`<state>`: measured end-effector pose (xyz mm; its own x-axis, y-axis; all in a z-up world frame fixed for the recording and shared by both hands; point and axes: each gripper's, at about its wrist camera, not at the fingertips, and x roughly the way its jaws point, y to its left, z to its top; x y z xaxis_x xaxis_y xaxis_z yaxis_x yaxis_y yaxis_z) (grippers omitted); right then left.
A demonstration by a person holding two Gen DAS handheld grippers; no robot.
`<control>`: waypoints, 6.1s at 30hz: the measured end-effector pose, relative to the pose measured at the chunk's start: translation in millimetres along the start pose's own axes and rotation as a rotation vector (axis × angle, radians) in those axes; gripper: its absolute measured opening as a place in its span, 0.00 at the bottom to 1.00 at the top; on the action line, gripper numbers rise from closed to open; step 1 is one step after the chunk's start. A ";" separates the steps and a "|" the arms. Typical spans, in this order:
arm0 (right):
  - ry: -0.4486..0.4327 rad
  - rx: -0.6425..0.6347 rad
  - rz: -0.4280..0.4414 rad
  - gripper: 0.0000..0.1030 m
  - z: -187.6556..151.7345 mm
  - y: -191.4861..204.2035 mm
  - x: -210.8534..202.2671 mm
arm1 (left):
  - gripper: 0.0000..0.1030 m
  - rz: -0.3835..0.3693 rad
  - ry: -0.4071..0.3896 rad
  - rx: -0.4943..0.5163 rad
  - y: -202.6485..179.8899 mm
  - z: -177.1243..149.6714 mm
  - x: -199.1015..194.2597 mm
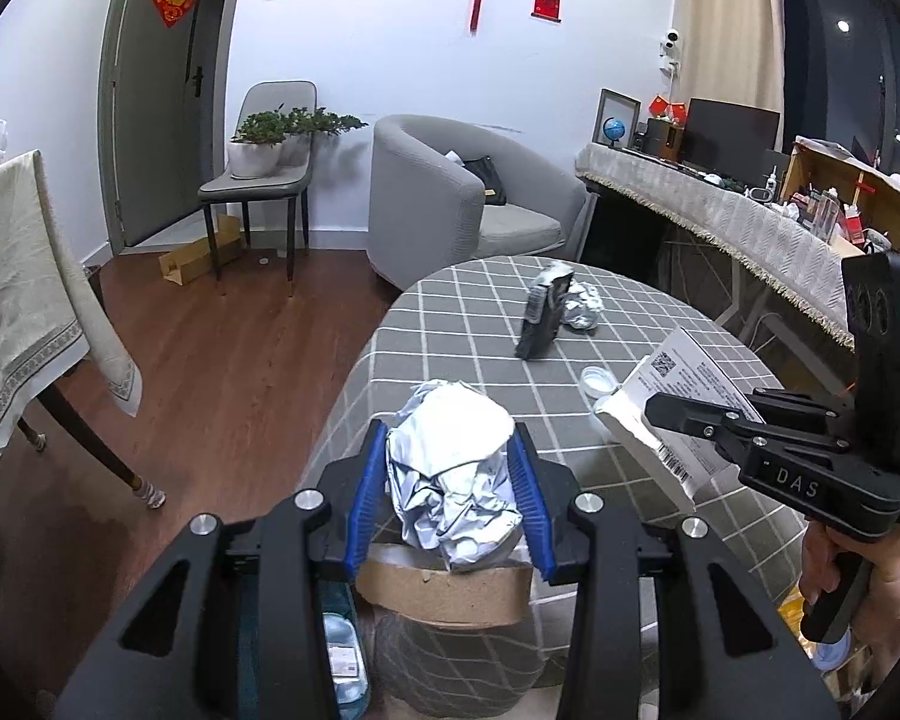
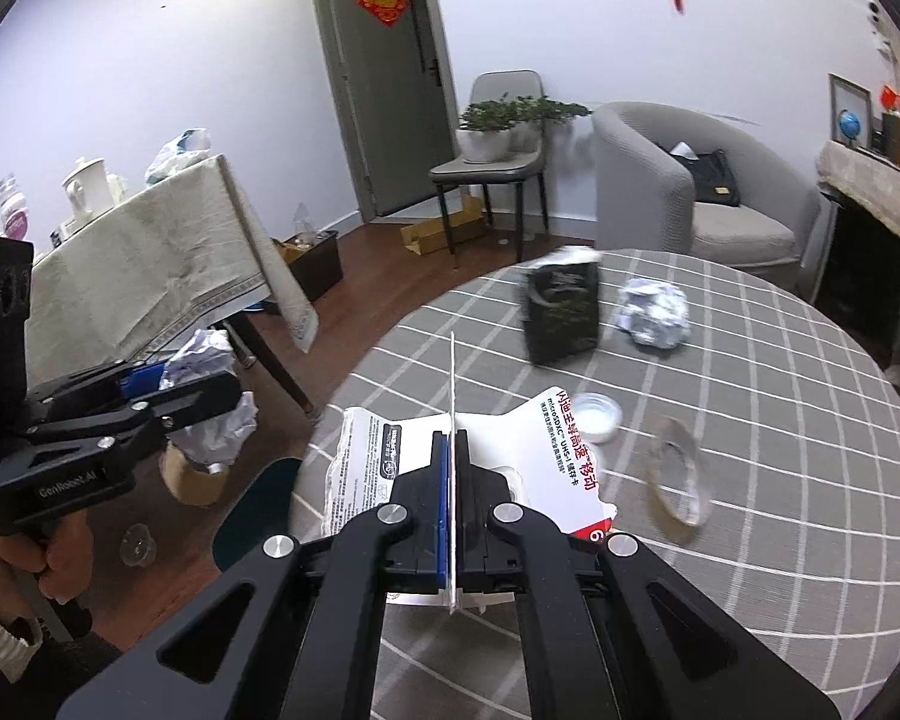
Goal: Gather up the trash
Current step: 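Lift the foil and paper box and carry them toward the bin, then open the left gripper over the bin while the right gripper lowers the paper box into it, then release the paper box with the right gripper and withdraw both tools, then move both tools to the table and grasp the torn paper ring with the right gripper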
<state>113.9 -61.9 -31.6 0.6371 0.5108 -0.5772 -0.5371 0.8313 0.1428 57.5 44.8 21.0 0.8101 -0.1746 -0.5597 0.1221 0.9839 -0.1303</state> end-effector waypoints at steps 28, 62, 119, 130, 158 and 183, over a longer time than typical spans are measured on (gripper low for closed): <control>0.086 -0.117 0.143 0.01 16.8 128.7 91.2 | 0.42 0.180 0.355 -0.061 137.3 -80.4 42.7; 0.385 -0.179 0.120 0.01 -42.4 192.5 224.1 | 0.53 0.181 0.382 -0.207 221.4 -90.7 7.8; 0.164 -0.290 0.086 0.46 -16.2 193.8 117.6 | 0.43 0.128 -0.104 -0.060 133.7 5.5 -90.3; 0.102 -0.228 0.012 0.51 -4.1 134.0 85.1 | 0.60 0.103 -0.083 -0.061 106.7 14.0 -64.8; 0.075 -0.030 -0.235 0.55 3.1 -53.7 25.8 | 0.66 -0.046 0.069 0.074 -8.5 19.5 42.9; 0.214 0.005 -0.178 0.33 -1.9 -94.6 44.4 | 0.66 -0.197 0.231 0.202 -76.7 7.8 115.2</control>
<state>192.0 -118.3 -72.3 0.5896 0.2990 -0.7504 -0.4243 0.9051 0.0272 145.9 -50.5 -27.1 0.6120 -0.3427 -0.7128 0.3926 0.9140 -0.1024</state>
